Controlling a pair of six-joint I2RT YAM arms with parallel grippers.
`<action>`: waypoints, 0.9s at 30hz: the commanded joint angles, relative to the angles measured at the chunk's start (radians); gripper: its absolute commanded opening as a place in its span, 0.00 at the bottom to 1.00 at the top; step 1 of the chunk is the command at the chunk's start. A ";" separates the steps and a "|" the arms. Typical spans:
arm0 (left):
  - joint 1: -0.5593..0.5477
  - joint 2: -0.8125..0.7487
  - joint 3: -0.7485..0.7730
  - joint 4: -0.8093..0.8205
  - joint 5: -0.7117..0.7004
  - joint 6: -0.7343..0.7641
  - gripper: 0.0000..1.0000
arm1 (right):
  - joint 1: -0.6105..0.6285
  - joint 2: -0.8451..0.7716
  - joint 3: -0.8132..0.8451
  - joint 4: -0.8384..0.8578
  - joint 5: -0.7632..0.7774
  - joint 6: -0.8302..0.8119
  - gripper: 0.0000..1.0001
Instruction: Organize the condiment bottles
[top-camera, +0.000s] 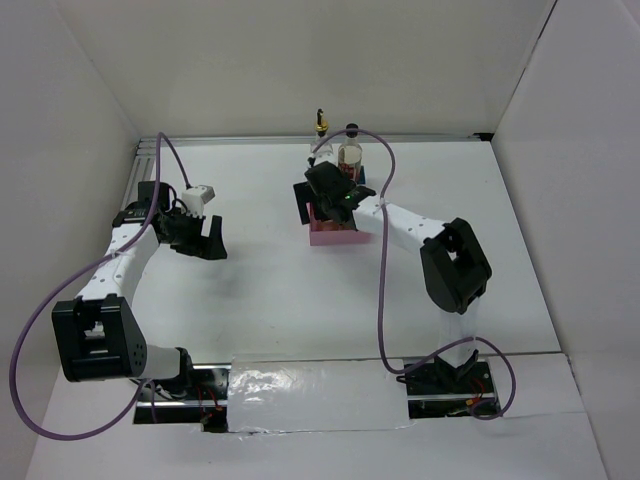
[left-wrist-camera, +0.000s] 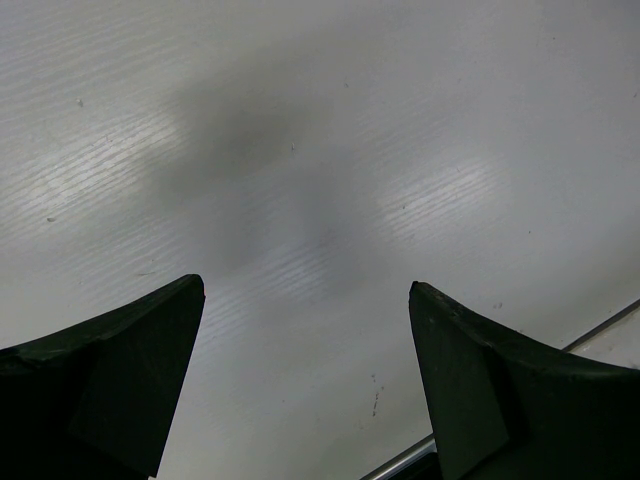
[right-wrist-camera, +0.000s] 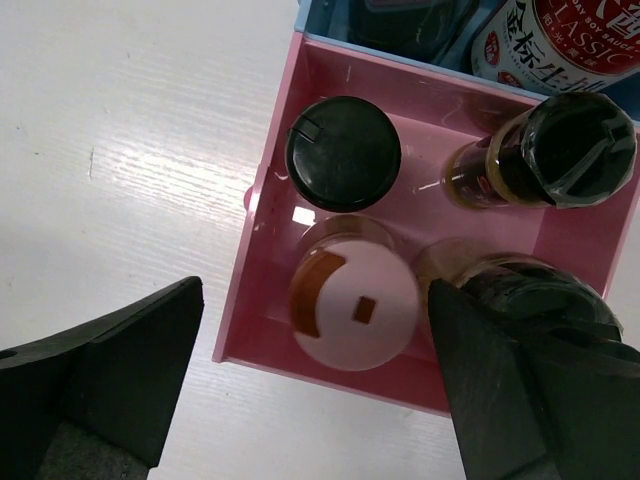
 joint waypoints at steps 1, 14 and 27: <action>-0.004 0.000 0.025 0.013 0.018 0.019 0.96 | 0.002 -0.043 0.012 0.029 0.019 -0.009 1.00; -0.004 -0.008 0.037 0.007 0.016 0.022 0.96 | 0.004 -0.201 0.179 -0.037 0.007 -0.073 1.00; -0.003 -0.066 0.039 -0.016 -0.007 0.023 0.96 | -0.646 -0.257 0.095 -0.461 -0.420 -0.014 1.00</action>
